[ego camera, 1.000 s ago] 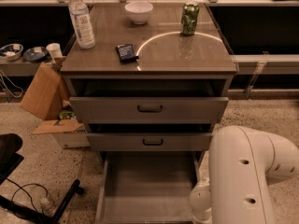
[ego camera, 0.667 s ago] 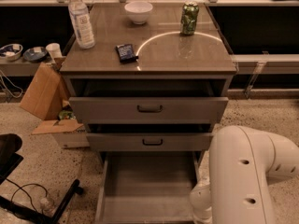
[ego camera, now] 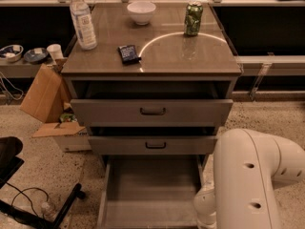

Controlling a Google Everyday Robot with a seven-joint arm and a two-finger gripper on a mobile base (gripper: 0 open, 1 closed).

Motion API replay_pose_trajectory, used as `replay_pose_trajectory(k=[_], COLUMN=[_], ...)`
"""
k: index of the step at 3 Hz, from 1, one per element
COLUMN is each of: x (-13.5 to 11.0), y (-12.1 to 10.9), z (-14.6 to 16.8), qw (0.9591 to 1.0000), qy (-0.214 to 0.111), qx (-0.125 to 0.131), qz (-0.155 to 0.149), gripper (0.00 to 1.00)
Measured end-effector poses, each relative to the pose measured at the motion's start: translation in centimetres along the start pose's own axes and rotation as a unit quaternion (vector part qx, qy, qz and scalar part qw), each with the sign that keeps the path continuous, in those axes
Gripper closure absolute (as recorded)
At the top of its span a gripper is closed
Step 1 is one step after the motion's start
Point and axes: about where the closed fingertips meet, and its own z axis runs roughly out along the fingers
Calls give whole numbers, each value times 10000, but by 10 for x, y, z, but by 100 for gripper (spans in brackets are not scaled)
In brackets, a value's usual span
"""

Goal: Open bottom drawer

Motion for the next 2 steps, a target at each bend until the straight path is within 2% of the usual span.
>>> replay_pose_trajectory(k=[1, 2], x=[-1, 9], y=[-1, 0], z=[0, -28], qw=[10000, 9998], qy=[0, 119], qx=[0, 81], qz=[0, 114], gripper=[5, 0])
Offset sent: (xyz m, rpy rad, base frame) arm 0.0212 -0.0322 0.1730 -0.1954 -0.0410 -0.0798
